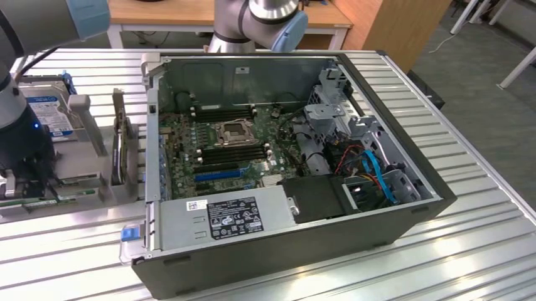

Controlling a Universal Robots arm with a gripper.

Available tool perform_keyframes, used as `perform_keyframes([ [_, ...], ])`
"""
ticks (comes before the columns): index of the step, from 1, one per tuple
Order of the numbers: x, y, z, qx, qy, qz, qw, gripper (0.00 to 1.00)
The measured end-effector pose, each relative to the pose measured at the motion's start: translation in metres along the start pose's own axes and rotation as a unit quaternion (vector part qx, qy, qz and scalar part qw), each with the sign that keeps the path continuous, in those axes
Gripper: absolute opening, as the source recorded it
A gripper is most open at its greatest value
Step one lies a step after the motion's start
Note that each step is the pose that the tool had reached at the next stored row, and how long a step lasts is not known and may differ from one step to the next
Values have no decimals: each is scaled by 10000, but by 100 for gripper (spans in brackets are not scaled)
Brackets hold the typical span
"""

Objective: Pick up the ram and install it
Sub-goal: 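Pick up the ram and move it above insertion slot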

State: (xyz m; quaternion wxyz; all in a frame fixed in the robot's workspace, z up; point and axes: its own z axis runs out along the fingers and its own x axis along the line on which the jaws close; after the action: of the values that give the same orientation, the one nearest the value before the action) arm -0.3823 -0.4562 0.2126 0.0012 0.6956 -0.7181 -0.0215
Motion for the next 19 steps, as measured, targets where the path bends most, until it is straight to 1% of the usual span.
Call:
perform_keyframes([
  [14, 5, -4, 117, 0, 0, 0, 10000, 29],
  [19, 5, -4, 130, -1, 1, 0, 10000, 29],
])
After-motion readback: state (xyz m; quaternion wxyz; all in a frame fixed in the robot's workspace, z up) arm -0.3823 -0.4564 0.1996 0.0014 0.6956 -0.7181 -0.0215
